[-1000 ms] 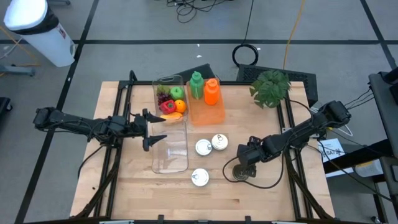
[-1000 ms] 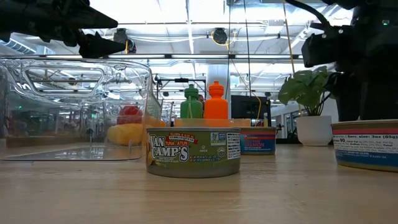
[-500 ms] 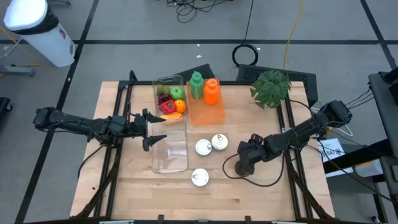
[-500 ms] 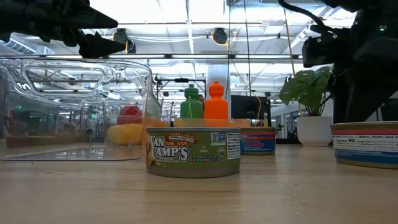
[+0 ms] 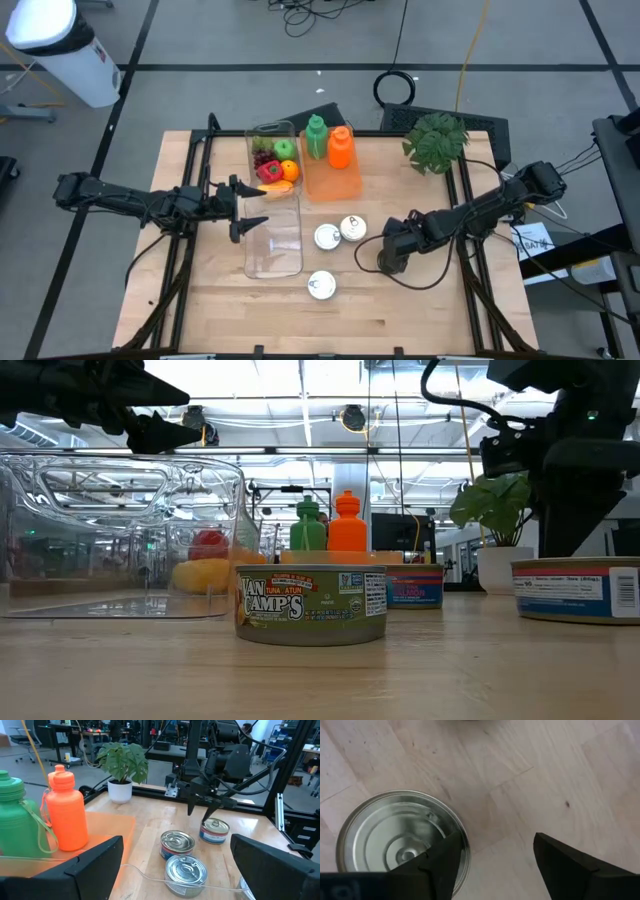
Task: Pick & Place Food Item
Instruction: Put the right blue pink tuna can into the bottom transparent bin
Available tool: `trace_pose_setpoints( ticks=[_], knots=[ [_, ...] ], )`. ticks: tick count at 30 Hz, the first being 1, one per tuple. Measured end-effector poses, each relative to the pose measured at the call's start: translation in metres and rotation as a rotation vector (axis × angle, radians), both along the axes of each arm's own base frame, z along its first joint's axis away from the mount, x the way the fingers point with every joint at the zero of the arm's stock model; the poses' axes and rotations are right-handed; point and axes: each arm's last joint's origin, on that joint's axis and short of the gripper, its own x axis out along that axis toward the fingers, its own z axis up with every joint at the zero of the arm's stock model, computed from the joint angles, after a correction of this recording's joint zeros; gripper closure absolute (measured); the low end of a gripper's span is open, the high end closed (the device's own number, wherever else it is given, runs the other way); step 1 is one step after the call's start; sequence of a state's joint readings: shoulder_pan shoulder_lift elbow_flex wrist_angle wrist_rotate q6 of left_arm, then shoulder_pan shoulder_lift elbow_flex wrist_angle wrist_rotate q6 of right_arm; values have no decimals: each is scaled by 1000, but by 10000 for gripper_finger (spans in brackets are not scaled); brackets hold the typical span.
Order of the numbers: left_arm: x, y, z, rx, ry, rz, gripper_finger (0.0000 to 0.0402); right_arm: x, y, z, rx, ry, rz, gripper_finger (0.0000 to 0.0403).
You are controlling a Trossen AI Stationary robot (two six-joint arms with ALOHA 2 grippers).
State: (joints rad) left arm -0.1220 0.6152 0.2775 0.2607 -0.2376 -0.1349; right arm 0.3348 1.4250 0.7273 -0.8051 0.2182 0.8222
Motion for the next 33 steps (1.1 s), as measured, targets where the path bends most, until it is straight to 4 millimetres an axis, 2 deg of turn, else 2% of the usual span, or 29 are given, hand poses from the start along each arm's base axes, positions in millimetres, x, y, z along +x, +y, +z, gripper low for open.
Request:
trace_pose_setpoints(
  ticks=[14, 21, 26, 33],
  knots=[
    [0, 0, 0, 0, 2, 0, 16, -3, -4, 0, -3, 36, -43, 261],
    [0, 0, 0, -2, 2, 0, 22, -3, -3, 0, 30, 47, -37, 326],
    [0, 0, 0, -4, 2, 0, 14, -3, -3, 0, 20, 49, -14, 391],
    [0, 0, 0, -4, 3, 0, 23, -4, -3, -2, 32, 60, -16, 400]
  ],
)
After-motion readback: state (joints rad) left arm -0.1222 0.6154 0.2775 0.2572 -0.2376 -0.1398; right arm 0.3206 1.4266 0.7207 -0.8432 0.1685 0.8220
